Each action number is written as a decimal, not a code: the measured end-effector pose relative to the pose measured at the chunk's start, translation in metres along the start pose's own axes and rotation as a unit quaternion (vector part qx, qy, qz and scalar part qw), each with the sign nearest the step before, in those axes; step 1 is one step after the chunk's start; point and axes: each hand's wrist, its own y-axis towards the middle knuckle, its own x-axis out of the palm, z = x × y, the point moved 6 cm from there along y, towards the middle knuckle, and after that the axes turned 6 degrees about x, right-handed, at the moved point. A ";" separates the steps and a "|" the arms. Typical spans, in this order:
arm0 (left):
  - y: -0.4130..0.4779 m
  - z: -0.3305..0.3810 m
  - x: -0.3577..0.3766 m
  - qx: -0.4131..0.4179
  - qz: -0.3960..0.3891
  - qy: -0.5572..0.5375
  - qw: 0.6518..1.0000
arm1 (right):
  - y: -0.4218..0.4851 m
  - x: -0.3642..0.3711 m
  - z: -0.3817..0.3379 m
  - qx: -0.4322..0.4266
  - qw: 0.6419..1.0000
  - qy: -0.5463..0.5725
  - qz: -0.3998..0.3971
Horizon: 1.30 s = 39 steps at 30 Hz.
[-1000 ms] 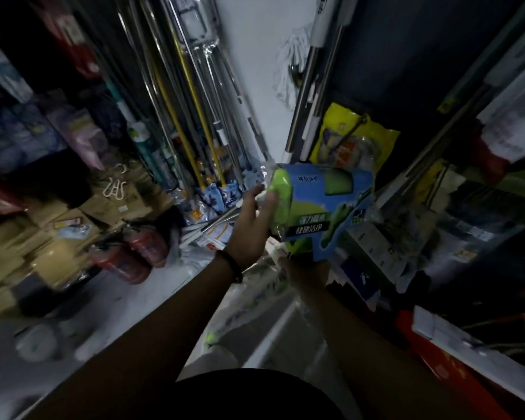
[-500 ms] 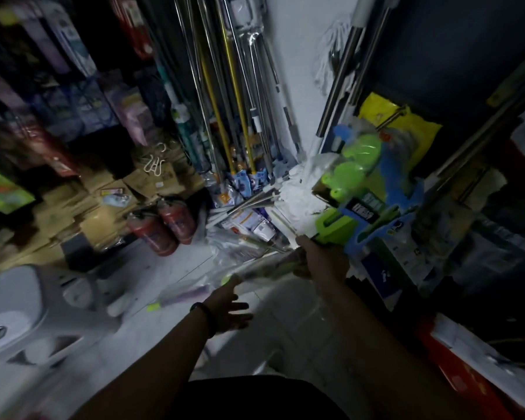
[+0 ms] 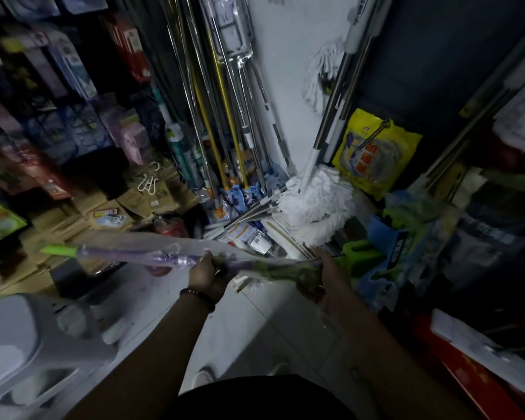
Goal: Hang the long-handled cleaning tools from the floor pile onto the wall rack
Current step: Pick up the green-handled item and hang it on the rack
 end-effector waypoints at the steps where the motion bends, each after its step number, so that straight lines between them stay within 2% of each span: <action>1: -0.005 0.007 0.008 0.013 -0.008 0.019 1.000 | 0.000 0.000 0.005 0.013 1.000 0.003 -0.015; 5: -0.021 0.038 0.040 0.086 -0.031 0.089 0.992 | -0.004 -0.014 0.023 0.022 0.999 0.006 -0.039; 9: -0.029 0.057 0.062 0.139 -0.013 0.150 0.979 | -0.012 -0.024 0.027 0.021 0.989 -0.148 -0.012; 12: -0.036 0.066 0.079 0.165 -0.011 0.191 0.968 | -0.002 -0.031 0.002 -0.072 0.956 -0.284 0.023; 14: -0.038 0.070 0.088 0.203 -0.009 0.232 0.951 | -0.003 -0.031 -0.018 -0.159 0.909 -0.380 0.056; 16: -0.047 0.072 0.101 0.247 -0.028 0.252 0.935 | -0.028 -0.017 -0.038 -0.249 0.869 -0.421 0.080; 21: -0.068 0.066 0.136 0.339 -0.086 0.322 0.880 | -0.082 0.047 -0.058 -0.373 0.853 -0.364 -0.001; 25: -0.093 0.059 0.157 0.408 -0.124 0.381 0.820 | -0.107 0.088 -0.081 -0.448 0.824 -0.345 -0.031; 28: -0.107 0.049 0.164 0.443 -0.157 0.384 0.795 | -0.129 0.113 -0.108 -0.491 0.806 -0.326 -0.052; 30: -0.112 0.042 0.169 0.463 -0.174 0.393 0.775 | -0.146 0.130 -0.129 -0.505 0.800 -0.308 -0.097; 35: -0.122 0.025 0.179 0.462 -0.260 0.388 0.754 | -0.169 0.160 -0.161 -0.521 0.785 -0.283 -0.179; 37: -0.124 0.025 0.183 0.458 -0.280 0.402 0.742 | -0.173 0.158 -0.165 -0.529 0.791 -0.232 -0.201; 39: -0.127 0.029 0.186 0.455 -0.311 0.420 0.721 | -0.172 0.153 -0.165 -0.502 0.811 -0.194 -0.230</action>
